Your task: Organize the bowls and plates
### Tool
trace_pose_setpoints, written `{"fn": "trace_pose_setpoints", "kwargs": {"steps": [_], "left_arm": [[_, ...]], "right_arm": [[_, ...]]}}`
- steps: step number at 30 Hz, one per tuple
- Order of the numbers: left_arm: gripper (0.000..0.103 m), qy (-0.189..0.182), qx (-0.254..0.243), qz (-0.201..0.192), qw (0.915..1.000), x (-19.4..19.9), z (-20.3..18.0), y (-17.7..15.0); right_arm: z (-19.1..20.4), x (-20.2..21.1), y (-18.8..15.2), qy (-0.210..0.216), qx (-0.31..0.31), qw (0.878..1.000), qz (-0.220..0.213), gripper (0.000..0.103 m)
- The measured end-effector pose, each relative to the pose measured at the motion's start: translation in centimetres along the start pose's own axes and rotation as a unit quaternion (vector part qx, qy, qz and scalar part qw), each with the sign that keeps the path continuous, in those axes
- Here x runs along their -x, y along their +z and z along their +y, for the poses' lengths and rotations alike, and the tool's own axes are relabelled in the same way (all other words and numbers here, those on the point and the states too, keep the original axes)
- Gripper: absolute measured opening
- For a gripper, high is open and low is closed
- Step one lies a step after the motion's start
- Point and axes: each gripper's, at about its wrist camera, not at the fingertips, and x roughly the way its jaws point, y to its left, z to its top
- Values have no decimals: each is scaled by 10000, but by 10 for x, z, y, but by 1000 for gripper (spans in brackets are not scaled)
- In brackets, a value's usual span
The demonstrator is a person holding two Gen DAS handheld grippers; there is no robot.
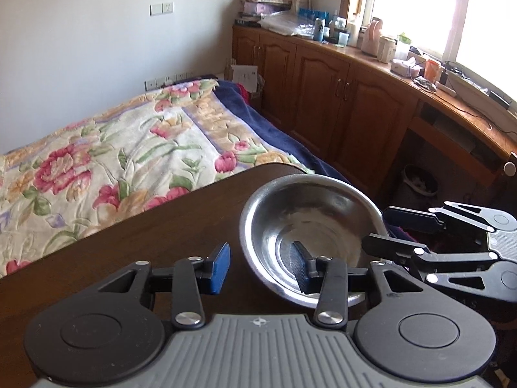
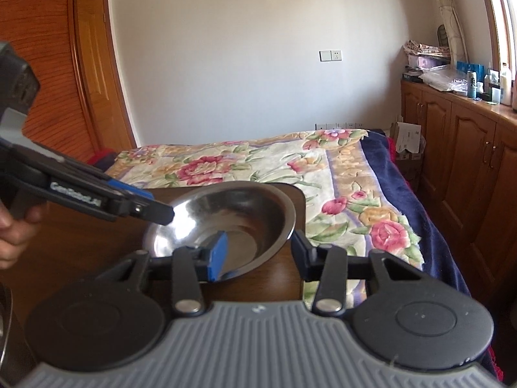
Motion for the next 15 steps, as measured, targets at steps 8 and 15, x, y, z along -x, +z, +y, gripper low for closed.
{"fn": "trace_pose_setpoints", "kwargs": {"steps": [8, 15], "left_arm": [[45, 13, -32, 120, 9999, -8, -2, -1], [24, -5, -22, 281, 9996, -17, 4, -2]], "right_arm": [[-2, -1, 0, 45, -86, 9999, 54, 44], [-1, -1, -1, 76, -120, 9998, 115, 40]]}}
